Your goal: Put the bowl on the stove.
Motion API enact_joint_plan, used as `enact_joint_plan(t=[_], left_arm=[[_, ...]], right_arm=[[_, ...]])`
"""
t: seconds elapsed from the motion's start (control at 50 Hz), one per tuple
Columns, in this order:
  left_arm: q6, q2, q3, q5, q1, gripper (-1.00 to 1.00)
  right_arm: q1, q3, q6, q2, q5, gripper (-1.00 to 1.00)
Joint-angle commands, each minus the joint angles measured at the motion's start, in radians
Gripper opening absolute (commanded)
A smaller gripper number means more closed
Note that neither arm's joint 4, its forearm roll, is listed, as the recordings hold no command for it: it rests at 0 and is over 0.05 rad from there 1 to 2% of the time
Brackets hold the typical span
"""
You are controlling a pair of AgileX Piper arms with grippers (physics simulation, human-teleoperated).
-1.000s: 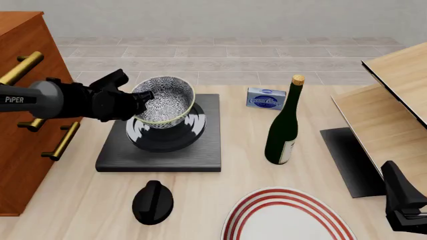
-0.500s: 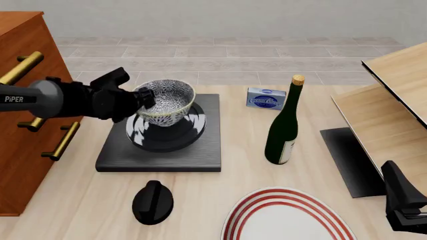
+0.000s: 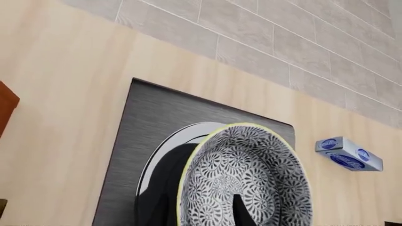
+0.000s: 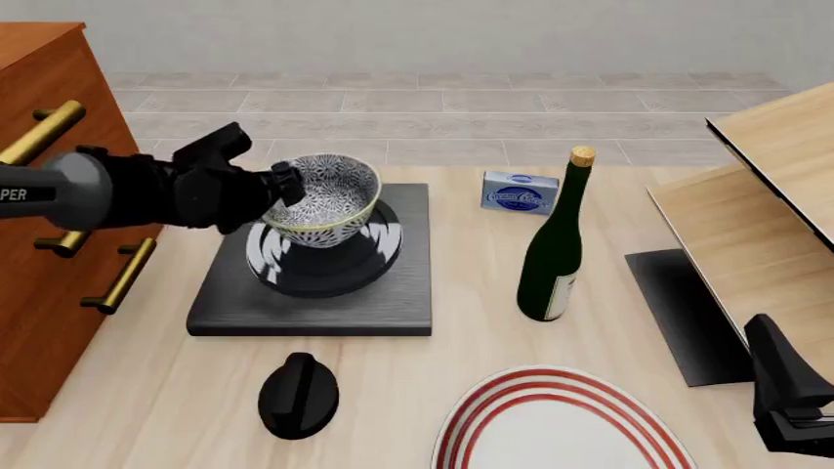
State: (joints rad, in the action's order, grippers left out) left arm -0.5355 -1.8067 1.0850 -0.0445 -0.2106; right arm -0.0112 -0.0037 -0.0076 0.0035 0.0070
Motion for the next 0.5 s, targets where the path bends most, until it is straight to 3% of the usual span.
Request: enact_joint_plan(t=[0.02,0.26,0.5], left_arm=[[0.015,0.074,-0.021,-0.018,0.005,1.0],[0.044,0.167,-0.059,-0.052,0.073,1.0],[0.087,0.349,-0.107,-0.113,0.097,1.0]], right_arm=[[-0.002,-0.001,-0.001,0.0,0.0,1.0],[-0.006,-0.001,-0.005,0.0,0.001,1.0],[-0.008,0.001,-0.011,-0.001,0.0,1.0]])
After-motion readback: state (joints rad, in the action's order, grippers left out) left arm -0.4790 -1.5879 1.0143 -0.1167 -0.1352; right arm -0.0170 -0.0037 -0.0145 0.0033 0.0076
